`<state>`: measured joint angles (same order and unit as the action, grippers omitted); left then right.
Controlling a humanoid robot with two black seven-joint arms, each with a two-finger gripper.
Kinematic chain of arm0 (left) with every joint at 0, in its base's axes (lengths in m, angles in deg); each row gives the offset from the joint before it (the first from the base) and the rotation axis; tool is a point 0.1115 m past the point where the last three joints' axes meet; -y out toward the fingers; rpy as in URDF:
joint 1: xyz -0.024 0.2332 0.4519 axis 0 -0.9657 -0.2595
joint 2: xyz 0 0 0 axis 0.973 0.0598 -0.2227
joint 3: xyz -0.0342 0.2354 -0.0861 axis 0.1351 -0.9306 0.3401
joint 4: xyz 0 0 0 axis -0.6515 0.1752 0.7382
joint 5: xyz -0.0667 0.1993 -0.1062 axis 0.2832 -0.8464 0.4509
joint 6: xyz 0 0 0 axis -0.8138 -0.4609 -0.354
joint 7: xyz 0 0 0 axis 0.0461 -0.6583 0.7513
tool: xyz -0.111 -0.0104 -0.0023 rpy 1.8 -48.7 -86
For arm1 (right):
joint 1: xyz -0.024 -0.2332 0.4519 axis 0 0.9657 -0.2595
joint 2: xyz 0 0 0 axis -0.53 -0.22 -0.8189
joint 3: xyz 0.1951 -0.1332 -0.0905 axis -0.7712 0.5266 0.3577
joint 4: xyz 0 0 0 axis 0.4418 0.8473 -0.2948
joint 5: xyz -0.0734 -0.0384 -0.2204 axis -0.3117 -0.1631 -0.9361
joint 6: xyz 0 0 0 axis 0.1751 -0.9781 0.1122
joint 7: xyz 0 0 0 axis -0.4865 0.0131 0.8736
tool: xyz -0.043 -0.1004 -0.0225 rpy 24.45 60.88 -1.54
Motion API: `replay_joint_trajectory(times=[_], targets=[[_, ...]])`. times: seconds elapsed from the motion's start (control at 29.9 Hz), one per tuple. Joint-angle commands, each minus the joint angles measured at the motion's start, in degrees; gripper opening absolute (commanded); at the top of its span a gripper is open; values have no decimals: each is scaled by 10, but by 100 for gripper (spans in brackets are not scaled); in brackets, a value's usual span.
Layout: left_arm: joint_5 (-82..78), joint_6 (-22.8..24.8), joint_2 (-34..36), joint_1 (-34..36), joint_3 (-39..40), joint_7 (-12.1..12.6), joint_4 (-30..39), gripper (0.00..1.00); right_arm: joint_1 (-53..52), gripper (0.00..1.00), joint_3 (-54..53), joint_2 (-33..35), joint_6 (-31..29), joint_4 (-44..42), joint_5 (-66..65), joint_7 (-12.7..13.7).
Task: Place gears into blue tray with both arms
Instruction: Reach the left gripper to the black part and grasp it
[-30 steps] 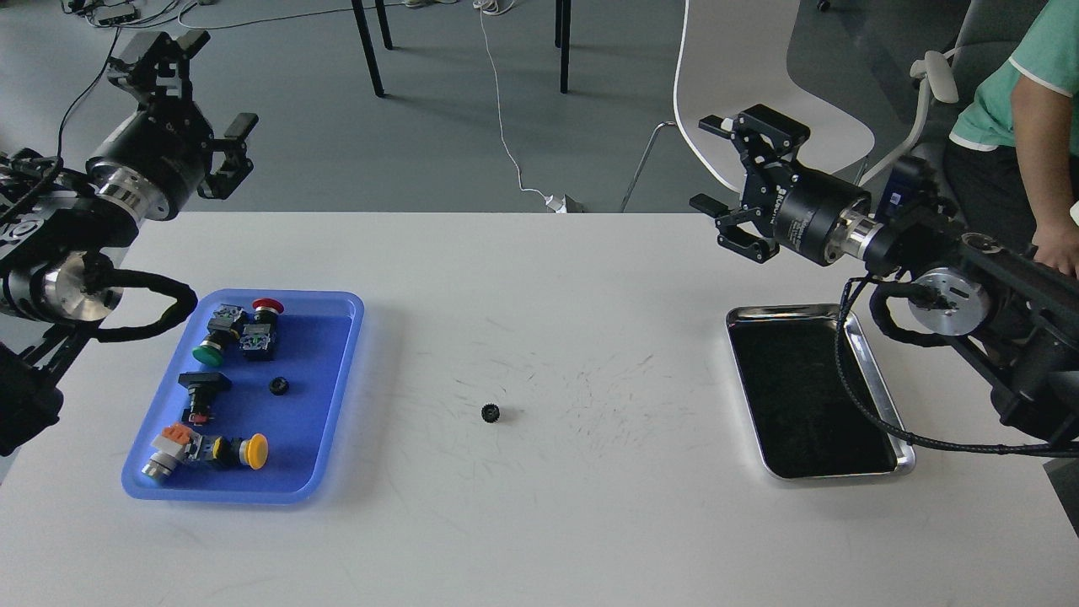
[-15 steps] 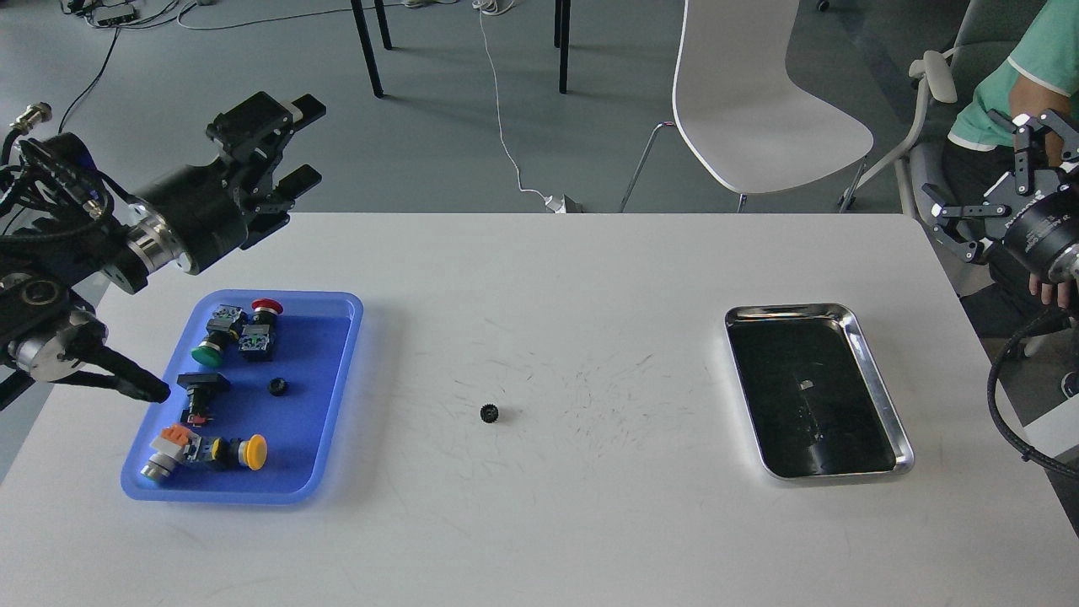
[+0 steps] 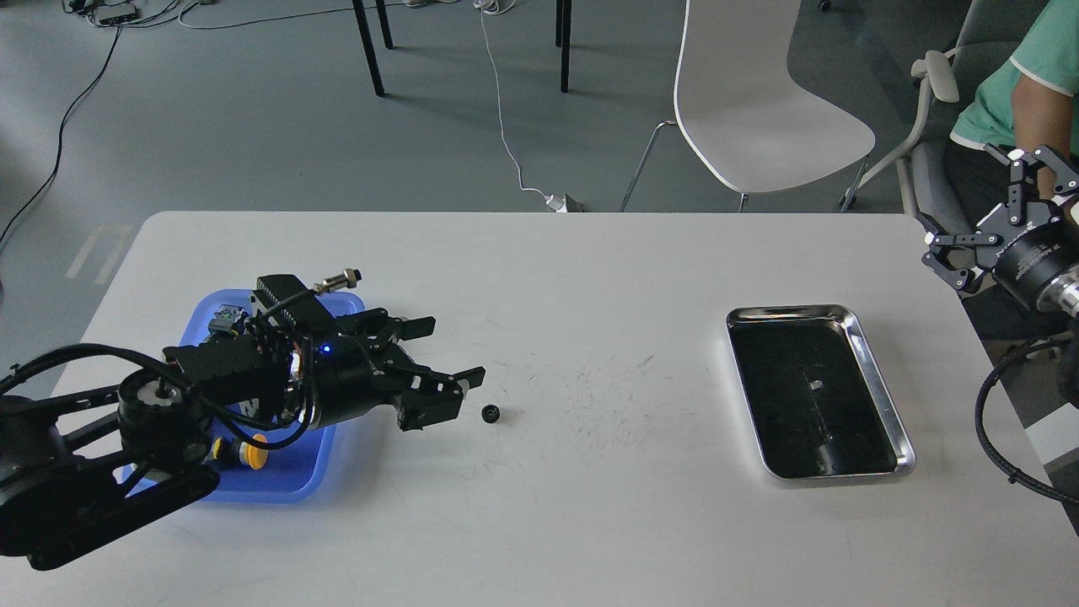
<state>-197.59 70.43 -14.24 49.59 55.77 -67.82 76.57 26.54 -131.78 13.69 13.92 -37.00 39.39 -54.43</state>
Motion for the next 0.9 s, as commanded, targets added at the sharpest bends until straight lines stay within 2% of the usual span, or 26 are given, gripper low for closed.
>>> replay_joint_trajectory(times=[0.0, 0.17, 0.53, 0.8, 0.87], targets=[[-66, -7, -52, -1, -4, 0, -51, 97, 3, 97, 1, 0, 0, 2, 0, 0], [-66, -22, -84, -22, -5, -2, -100, 96, 4, 97, 17, 1, 0, 4, -4, 1], [-66, -34, -125, -69, -4, -2, -124, 94, 4, 97, 24, 1, 0, 24, -4, 1], [-66, -52, -138, -85, -3, -1, -161, 86, 3, 97, 24, 1, 0, 35, -4, 1], [-66, -58, -139, -85, -2, -2, -167, 77, 3, 97, 24, 1, 0, 35, -4, 1]])
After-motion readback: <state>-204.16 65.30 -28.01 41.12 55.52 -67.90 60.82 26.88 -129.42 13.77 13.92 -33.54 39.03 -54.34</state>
